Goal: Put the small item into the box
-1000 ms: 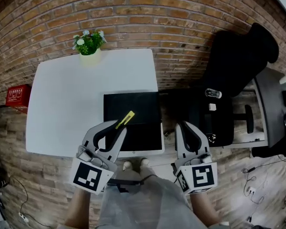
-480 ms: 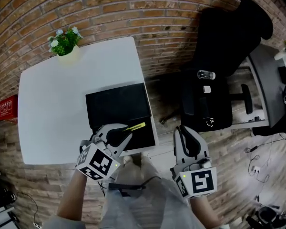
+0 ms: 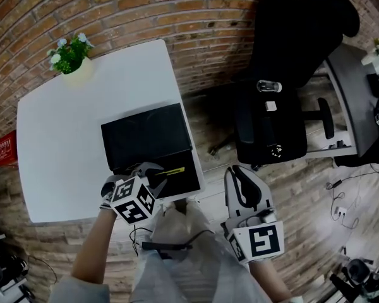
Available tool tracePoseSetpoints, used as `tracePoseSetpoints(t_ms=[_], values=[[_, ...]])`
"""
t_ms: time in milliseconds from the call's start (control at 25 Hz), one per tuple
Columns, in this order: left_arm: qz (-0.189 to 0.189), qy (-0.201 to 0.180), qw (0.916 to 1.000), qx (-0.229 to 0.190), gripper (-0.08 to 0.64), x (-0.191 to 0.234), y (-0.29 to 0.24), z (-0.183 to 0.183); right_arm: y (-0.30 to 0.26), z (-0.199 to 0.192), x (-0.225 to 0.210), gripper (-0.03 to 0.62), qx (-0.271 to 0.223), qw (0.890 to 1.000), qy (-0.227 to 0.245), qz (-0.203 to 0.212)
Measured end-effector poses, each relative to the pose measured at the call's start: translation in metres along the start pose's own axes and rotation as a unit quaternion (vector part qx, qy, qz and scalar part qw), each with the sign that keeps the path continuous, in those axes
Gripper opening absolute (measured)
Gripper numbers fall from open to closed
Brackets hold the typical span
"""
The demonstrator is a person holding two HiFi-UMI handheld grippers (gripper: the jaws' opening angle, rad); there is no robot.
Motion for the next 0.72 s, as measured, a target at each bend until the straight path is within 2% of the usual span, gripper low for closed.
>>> tracePoseSetpoints(t_ms=[320,480,600,720], values=[[-0.029,0.0,0.9972,0.069,0.075,-0.007,-0.018,-0.013,0.001,-0.007,-0.007,0.061,0.009,1.0,-0.008,-0.005],[-0.017,0.016,0.9971,0.073,0.081,-0.006,-0.022,-0.013,0.0,-0.009,-0.01,0.061,0.01,1.0,-0.007,-0.006],[-0.011,0.019,0.997,0.074,0.123,-0.007,-0.023,-0.014,-0.001,-0.009,-0.009,0.061,0.013,1.0,-0.004,-0.002],[0.0,0.028,0.9974,0.067,0.123,-0.004,-0.02,-0.012,-0.001,-0.01,-0.007,0.061,0.015,1.0,-0.002,0.003]])
Point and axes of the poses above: the fingertips, and each gripper's own axes: y backward along the fingers, x to its left, z out of its top, the point moved 1 cm from there along y, backward along the fingers, and after that the axes turned 6 degrees about -y, right-handed, at the moved point
